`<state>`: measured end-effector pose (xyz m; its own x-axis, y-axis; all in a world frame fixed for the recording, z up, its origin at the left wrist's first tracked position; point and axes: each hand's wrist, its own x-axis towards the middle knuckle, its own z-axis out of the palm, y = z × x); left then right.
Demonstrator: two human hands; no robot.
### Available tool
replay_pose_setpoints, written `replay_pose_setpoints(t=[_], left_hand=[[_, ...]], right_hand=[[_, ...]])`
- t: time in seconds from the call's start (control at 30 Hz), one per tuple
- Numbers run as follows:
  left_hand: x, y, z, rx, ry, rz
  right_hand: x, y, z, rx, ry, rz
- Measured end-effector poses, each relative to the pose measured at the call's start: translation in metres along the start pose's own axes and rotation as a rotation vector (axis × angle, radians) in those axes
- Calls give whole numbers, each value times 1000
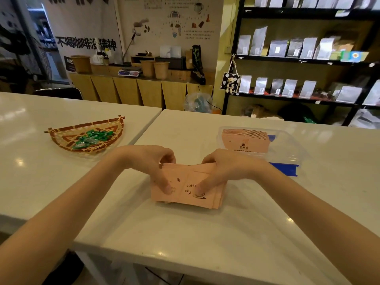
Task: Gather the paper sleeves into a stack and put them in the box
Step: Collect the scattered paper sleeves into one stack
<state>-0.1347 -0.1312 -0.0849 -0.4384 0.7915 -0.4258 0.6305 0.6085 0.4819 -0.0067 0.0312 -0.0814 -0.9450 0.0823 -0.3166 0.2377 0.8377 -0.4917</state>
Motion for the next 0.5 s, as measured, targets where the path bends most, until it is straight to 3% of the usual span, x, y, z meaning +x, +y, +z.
replay_pose_setpoints(t=[0.27, 0.5], left_hand=[[0, 48, 28, 50, 268, 235], [20, 72, 44, -3, 263, 307]], right_hand=[[-47, 34, -3, 100, 270, -13], [-69, 60, 0, 201, 341, 43]])
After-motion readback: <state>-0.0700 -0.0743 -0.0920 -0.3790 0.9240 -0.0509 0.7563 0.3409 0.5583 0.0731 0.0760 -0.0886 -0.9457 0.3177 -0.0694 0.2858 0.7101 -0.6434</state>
